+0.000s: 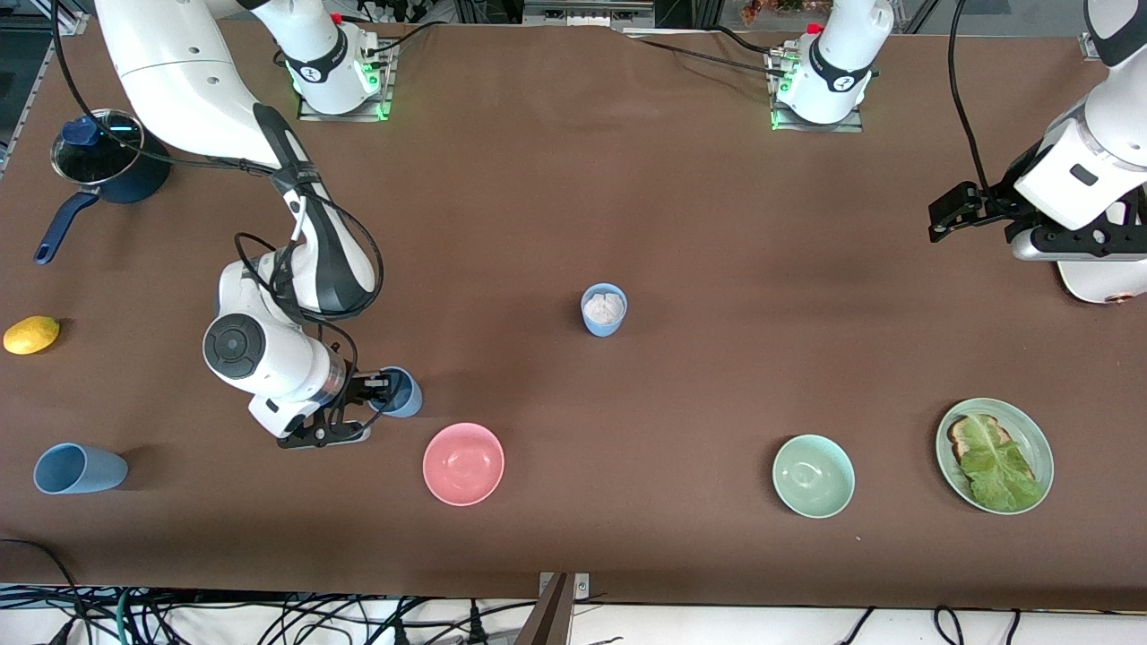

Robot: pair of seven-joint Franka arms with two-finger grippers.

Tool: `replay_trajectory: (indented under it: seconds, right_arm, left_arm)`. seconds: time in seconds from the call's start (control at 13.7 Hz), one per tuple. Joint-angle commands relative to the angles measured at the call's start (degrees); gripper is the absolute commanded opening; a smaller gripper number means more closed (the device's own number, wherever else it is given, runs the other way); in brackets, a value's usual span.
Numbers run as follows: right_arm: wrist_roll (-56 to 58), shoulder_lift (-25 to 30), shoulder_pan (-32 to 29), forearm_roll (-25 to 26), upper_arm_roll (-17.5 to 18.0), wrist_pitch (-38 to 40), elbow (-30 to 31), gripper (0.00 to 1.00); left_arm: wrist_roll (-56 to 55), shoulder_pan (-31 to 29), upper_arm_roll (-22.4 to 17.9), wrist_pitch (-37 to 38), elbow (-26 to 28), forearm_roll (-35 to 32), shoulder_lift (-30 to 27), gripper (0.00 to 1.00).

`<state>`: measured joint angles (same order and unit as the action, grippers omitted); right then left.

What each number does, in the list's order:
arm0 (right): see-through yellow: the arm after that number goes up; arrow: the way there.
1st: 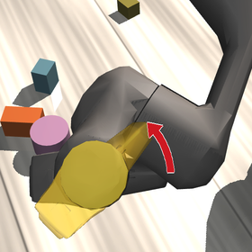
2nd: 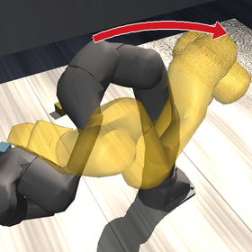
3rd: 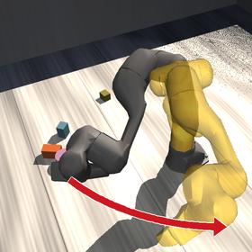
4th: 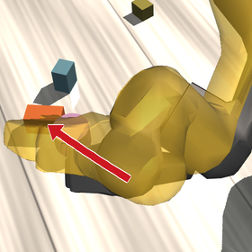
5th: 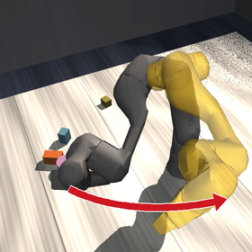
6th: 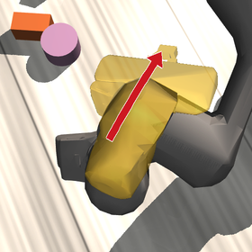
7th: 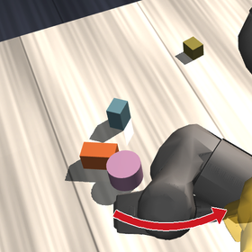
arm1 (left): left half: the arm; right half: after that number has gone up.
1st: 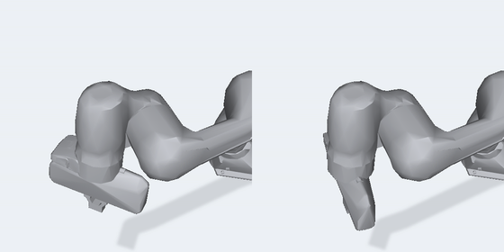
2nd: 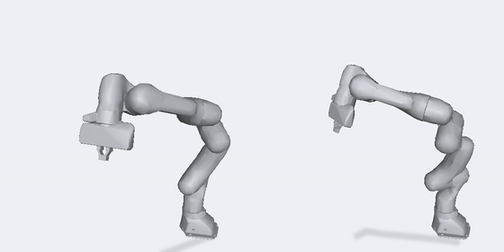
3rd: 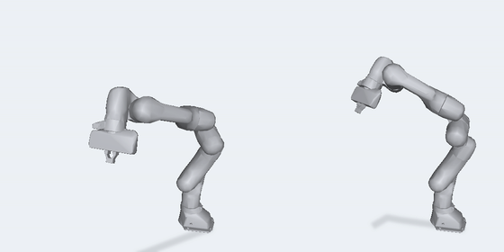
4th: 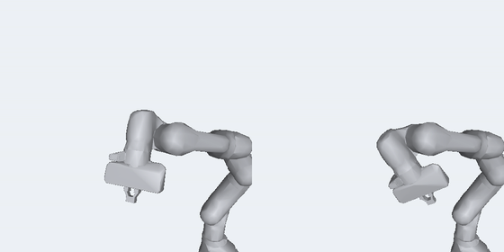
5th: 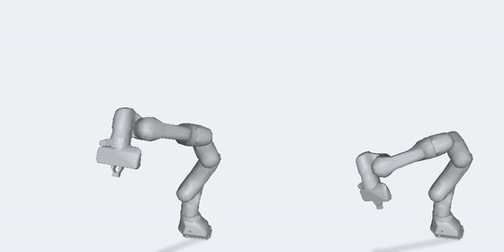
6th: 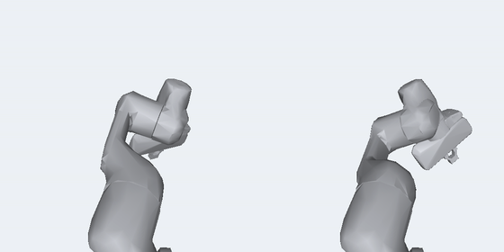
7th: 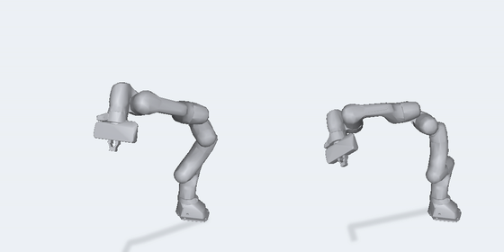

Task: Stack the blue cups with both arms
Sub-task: 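Lift the blue cup and carry it over the light blue cup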

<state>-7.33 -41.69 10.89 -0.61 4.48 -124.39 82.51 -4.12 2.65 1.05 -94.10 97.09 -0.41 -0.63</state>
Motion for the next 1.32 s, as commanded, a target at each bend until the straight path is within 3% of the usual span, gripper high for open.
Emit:
replay_trajectory:
  seconds: [0.0, 0.22, 0.59, 0.88, 1.24]
  right_arm:
    - [-1.81, 0.47, 0.45, 0.52, 0.18, 0.2, -0.16, 0.0]
    - [-1.72, 0.99, 0.45, 0.52, 0.18, 1.24, -0.77, 0.0]
    - [-4.95, 1.78, 4.39, 0.08, 0.36, 15.38, -12.44, 0.0]
    - [-16.01, 2.23, 12.2, -0.18, 0.36, 24.35, -19.66, 0.0]
    - [-35.79, 2.93, 24.24, 0.17, 0.27, 24.2, -20.02, 0.0]
  left_arm:
    - [0.08, 0.16, 0.01, 1.55, -2.17, 0.32, 1.07, 1.0]
    - [0.17, 0.16, 0.18, 3.22, -2.7, 0.41, 0.98, 1.0]
    - [-0.27, 0.16, 0.27, 4.01, -2.79, 0.41, 0.98, 1.0]
    - [-0.27, 0.25, 0.27, 4.01, -2.87, 0.41, 0.98, 1.0]
    - [0.34, 0.25, 0.36, 4.1, -3.75, 0.41, 0.8, 1.0]
